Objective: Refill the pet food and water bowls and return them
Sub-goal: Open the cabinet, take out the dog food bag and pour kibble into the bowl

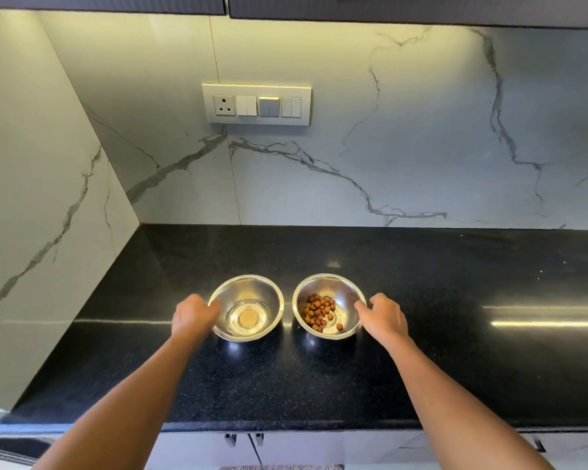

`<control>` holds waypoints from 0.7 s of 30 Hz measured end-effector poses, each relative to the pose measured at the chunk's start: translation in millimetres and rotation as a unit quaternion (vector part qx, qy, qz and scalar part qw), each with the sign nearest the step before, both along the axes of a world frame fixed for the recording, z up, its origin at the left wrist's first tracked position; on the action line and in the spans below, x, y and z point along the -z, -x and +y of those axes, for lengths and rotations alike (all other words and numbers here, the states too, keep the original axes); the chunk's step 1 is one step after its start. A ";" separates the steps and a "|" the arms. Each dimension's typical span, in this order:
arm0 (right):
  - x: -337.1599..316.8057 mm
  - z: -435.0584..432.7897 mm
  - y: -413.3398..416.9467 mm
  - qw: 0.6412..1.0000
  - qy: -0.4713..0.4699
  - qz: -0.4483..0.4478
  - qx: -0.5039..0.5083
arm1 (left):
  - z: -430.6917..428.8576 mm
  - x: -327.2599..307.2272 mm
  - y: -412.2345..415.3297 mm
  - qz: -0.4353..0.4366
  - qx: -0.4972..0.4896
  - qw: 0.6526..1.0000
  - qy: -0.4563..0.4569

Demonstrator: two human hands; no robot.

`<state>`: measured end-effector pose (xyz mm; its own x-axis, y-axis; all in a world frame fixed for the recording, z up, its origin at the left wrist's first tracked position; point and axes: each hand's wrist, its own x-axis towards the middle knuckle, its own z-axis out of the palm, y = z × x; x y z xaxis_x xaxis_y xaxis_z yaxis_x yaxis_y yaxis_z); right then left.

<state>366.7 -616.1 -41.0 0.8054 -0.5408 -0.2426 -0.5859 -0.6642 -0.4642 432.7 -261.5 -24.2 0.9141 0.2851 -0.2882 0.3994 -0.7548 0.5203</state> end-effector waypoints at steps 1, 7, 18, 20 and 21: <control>-8.5 2.5 -2.5 1.000 0.022 -0.015 -0.016 | -0.6 -8.4 -0.7 -0.031 0.021 0.998 -0.046; -84.4 30.8 -33.5 0.980 0.093 -0.117 -0.132 | -7.4 -83.5 -21.0 -0.266 0.163 0.933 -0.178; -303.2 102.4 -81.8 0.742 0.312 -0.518 -0.288 | -25.2 -310.4 -38.0 -0.639 0.228 0.704 -0.208; -333.0 114.9 -80.8 0.680 0.362 -0.568 -0.289 | -22.6 -341.6 -35.1 -0.652 0.217 0.693 -0.217; -346.2 121.6 -81.0 0.662 0.387 -0.576 -0.283 | -20.0 -353.9 -35.3 -0.652 0.215 0.692 -0.223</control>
